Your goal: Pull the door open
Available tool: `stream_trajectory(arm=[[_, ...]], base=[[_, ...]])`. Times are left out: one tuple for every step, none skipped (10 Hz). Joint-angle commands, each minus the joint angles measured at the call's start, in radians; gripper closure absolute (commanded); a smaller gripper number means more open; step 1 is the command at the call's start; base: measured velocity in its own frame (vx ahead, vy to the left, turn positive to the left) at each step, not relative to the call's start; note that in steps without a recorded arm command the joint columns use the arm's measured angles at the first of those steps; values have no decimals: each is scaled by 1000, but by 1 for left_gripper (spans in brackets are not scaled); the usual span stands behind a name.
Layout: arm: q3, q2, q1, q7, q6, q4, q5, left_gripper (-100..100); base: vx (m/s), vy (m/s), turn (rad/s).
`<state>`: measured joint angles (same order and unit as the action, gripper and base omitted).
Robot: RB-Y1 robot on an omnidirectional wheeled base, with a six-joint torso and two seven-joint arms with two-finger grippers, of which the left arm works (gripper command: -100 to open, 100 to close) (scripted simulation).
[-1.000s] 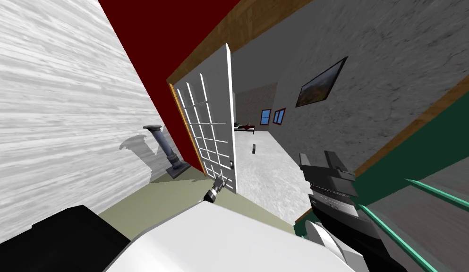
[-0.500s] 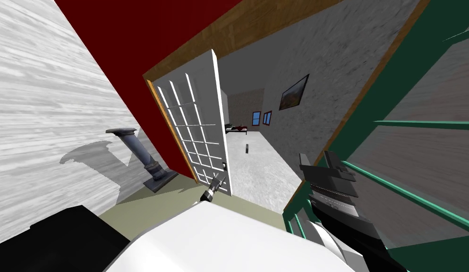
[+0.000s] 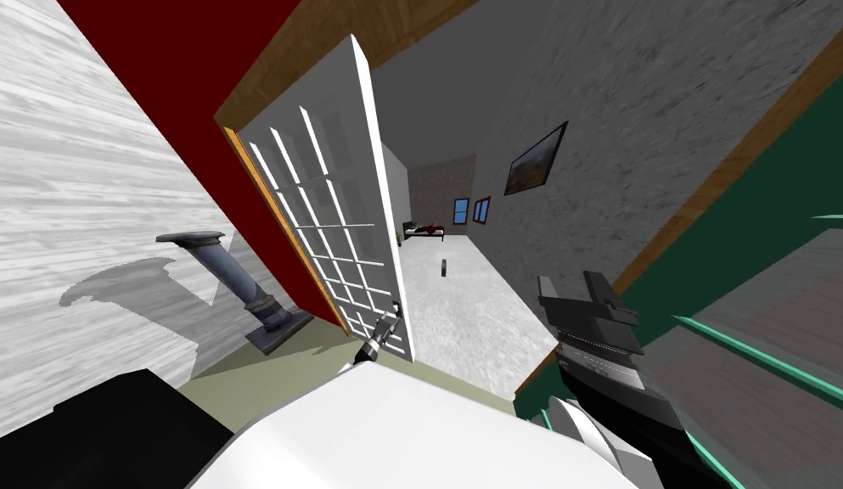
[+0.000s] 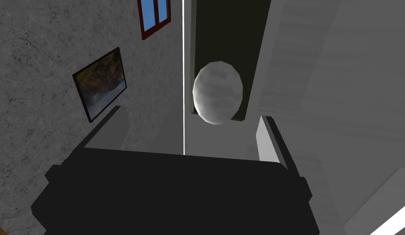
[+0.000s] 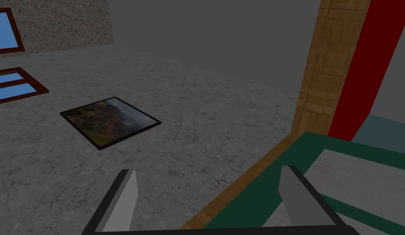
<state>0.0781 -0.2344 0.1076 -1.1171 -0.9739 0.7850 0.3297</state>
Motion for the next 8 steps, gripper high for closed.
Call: stream_trajectory(arm=[[13, -7, -8, 2, -10, -24, -8, -100], [18, -10, -10, 4, -11, -30, -12, -100], [23, -13, -12, 6, -12, -35, -15, -100], [27, -15, -13, 7, -13, -39, -17, -100], [24, -13, -7, 7, -9, -26, -15, -100], [24, -13, -7, 7, -9, -26, -15, 100], [24, -13, -7, 7, -9, -26, -15, 100], [24, -13, -7, 7, -9, -26, -15, 100]], base=[[210, -8, 160], [216, -64, 175], [189, -101, 172], [147, -151, 212], [55, -74, 98], [-13, 18, -39], [-36, 25, -53], [-22, 17, -25]])
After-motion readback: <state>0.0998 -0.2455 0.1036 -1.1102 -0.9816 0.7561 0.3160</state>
